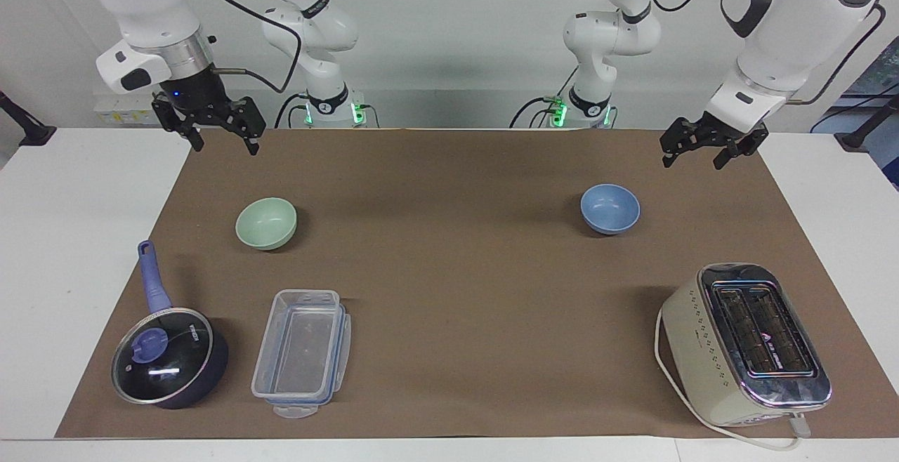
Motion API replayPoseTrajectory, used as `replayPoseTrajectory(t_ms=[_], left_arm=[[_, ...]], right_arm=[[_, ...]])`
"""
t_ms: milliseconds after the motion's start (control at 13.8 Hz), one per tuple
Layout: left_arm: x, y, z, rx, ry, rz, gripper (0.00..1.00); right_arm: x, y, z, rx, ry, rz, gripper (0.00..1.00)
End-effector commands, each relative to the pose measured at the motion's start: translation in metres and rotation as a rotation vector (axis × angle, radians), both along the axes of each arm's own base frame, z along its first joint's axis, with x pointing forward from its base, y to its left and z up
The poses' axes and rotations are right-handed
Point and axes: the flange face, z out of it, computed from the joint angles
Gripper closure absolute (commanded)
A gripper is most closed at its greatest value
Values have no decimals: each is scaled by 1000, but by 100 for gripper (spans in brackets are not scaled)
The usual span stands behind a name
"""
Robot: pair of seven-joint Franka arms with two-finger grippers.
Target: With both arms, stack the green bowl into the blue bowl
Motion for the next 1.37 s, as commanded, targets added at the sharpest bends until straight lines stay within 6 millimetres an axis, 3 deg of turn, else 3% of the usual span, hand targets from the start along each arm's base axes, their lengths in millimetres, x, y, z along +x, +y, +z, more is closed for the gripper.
replayPoseTrajectory(t_ms=[0, 289, 506, 651, 795, 1012, 1301], left_arm=[[-1, 2, 5, 11, 6, -11, 0], [-5, 1, 7, 11, 21, -18, 0], [-24, 1, 42, 3, -33, -16, 0], [-30, 9, 39, 0, -24, 5, 0], [-39, 21, 18, -3, -32, 0, 0], [-45, 28, -32, -5, -17, -2, 0], [-60, 25, -94, -6, -34, -6, 0]], right_arm=[[-2, -3, -1, 1, 0, 19, 0], [-2, -3, -1, 1, 0, 19, 0], [-2, -3, -1, 1, 0, 19, 0], [-2, -3, -1, 1, 0, 19, 0], [-2, -3, -1, 1, 0, 19, 0], [-2, -3, -1, 1, 0, 19, 0], [-2, -3, -1, 1, 2, 19, 0]])
